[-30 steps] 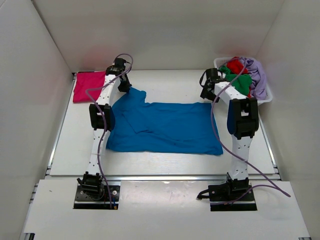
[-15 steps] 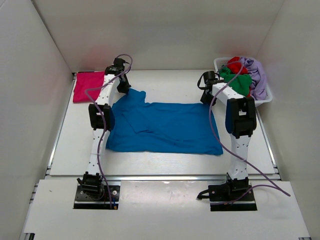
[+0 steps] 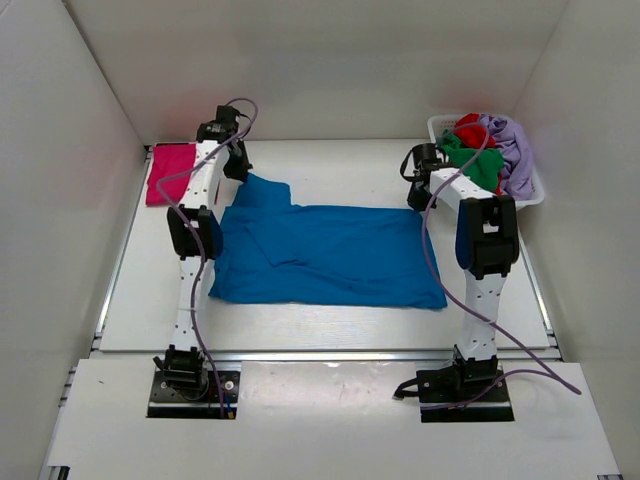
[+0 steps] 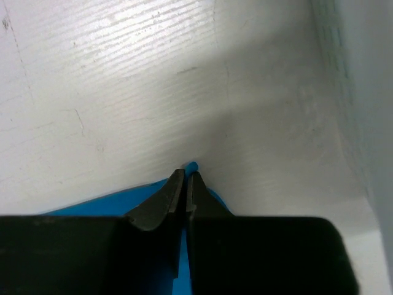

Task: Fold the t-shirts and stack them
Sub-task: Grap the side of the flattened tshirt furthest away from the robot with both arms

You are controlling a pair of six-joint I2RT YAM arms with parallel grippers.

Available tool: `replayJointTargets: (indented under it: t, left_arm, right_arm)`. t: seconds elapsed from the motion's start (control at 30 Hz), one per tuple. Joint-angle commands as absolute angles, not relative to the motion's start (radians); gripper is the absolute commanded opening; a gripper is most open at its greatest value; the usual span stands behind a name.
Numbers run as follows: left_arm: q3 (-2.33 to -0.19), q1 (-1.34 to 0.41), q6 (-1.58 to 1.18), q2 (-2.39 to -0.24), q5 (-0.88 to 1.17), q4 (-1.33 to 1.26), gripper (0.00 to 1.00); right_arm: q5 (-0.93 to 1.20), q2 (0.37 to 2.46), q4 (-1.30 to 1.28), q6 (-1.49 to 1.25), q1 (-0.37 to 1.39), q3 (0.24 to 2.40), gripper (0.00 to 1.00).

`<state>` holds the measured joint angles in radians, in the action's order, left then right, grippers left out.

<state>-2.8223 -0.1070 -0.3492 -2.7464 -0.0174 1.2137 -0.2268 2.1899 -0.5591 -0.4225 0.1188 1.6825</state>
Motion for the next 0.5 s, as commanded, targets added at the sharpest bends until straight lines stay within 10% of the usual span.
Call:
replayJointTargets:
  t: [0.0, 0.47]
  left_arm:
    - [-2.838, -0.097, -0.284, -2.559, -0.019, 1.264, 0.00]
    - [-2.560, -0.144, -0.278, -2.318, -0.040, 1.371, 0.00]
  right_arm:
    - [-0.230, 2.068, -0.459, -0.364, 0.097, 1.626, 0.00]
    - [-0.117, 1.898, -0.388, -0.325, 0.081, 1.467, 0.00]
